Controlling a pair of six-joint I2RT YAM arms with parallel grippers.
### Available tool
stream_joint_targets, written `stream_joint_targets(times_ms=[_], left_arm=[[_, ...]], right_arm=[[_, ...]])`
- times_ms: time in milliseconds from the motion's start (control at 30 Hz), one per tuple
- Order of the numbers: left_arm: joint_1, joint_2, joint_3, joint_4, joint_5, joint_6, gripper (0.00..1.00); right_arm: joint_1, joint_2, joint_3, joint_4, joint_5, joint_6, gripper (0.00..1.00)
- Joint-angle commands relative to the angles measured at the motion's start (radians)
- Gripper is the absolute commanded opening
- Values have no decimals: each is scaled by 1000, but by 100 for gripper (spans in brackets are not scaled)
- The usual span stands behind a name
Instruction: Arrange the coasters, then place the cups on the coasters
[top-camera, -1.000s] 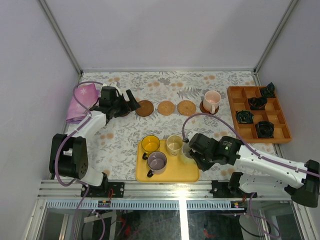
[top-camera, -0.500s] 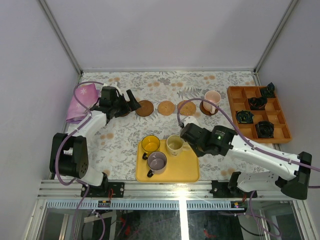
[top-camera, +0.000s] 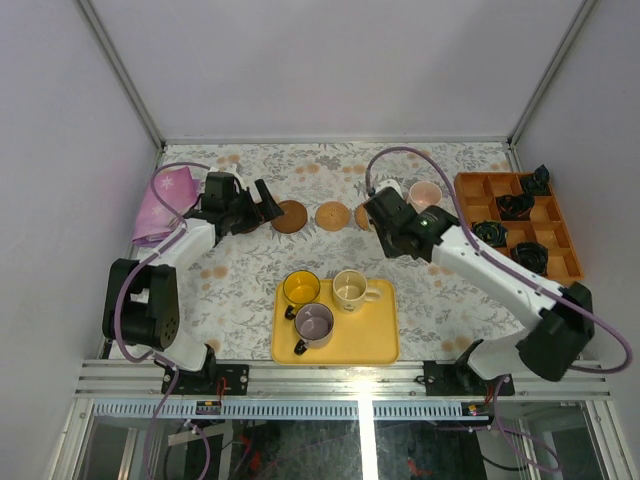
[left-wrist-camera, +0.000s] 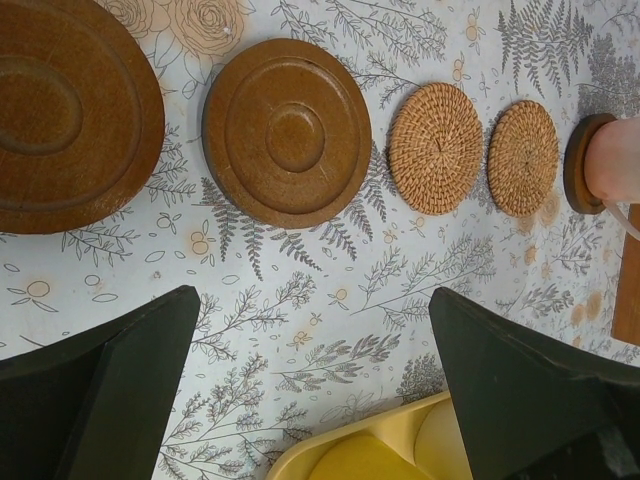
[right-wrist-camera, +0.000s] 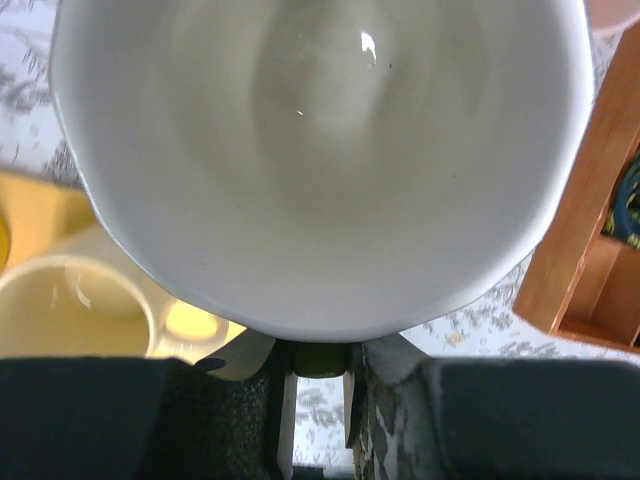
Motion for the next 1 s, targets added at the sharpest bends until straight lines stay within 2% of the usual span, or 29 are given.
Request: stream_joint_targets(times_ms=[0, 333, 967], left_arm=[[-5, 15, 44, 48, 14, -7, 99], [-4, 27, 55, 36, -3, -27, 99], [-5, 106, 107, 27, 2, -23, 99]], right_arm=[[-74, 116, 133, 181, 28, -82, 0], [-220, 377, 323, 150, -152, -66, 0], [-281, 517, 305, 246, -225, -73, 0]])
